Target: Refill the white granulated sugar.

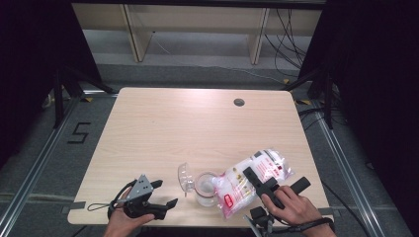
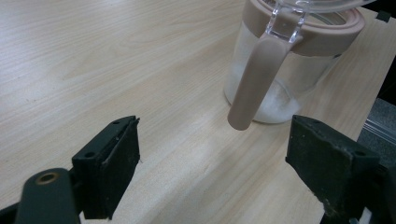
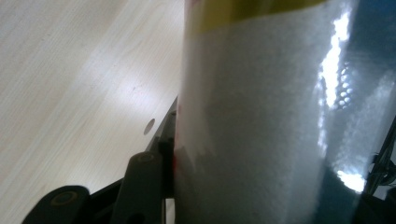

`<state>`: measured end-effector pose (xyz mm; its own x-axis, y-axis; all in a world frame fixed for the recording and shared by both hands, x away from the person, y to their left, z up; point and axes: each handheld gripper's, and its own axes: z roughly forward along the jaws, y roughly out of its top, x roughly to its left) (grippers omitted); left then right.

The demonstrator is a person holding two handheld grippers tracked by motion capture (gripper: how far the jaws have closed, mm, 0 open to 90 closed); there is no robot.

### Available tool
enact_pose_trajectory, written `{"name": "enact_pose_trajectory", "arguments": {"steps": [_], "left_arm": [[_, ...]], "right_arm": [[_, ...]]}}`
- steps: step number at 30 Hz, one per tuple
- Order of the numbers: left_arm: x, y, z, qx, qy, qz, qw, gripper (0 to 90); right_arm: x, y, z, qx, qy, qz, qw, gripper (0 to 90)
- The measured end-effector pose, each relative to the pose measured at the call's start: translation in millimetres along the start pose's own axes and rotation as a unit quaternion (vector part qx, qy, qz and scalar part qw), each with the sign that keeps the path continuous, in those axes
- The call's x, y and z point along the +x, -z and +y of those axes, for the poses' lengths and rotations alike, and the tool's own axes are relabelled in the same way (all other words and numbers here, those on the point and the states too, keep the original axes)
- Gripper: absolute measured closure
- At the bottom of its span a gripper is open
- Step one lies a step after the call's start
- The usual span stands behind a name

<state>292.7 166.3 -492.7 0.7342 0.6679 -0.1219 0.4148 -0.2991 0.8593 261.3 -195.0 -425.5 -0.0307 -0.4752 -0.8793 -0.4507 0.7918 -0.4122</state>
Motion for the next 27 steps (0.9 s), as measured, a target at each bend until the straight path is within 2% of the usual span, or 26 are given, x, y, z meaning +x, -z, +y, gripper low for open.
{"name": "enact_pose_trajectory", "arguments": {"steps": [5, 12, 13, 16, 17, 24, 26, 27], "left_arm": [[-0.2, 0.4, -0.4, 0.000, -0.004, 0.001, 1.0000, 16.7], [0.0, 0.9, -0.6, -0.001, -0.004, 0.003, 1.0000, 16.8], [0.0, 1.0, -0.7, 0.001, -0.004, 0.003, 1.0000, 16.9], [0.0, 1.6, -0.6, 0.005, -0.007, 0.009, 0.9999, 16.9], [-1.5, 0.9, -1.6, 0.001, 0.009, 0.009, 0.9999, 16.9], [-0.2, 1.4, -1.5, -0.001, 0.003, 0.008, 1.0000, 16.9], [-1.2, 0.9, -1.5, -0.002, 0.009, 0.010, 0.9999, 16.9], [-0.6, 0.8, -1.2, -0.001, 0.004, 0.010, 0.9999, 16.9]], "right_arm": [[-1.6, -1.8, 1.2, -0.006, 0.007, -0.003, 1.0000, 62.1], [0.1, -1.3, -0.4, 0.000, -0.003, -0.003, 1.0000, 62.4], [-1.2, -2.3, -0.6, -0.004, 0.007, -0.003, 1.0000, 62.4], [-0.4, -1.9, -0.9, -0.002, 0.006, -0.002, 1.0000, 62.5], [-0.5, -1.8, -0.9, -0.003, 0.008, -0.003, 1.0000, 62.5], [-2.8, -0.9, 0.0, -0.005, 0.009, -0.005, 0.9999, 62.7], [-3.5, -0.8, 0.3, -0.005, 0.007, -0.005, 0.9999, 62.8], [-3.3, -1.0, 0.5, -0.004, 0.006, -0.005, 1.0000, 62.8]]}}
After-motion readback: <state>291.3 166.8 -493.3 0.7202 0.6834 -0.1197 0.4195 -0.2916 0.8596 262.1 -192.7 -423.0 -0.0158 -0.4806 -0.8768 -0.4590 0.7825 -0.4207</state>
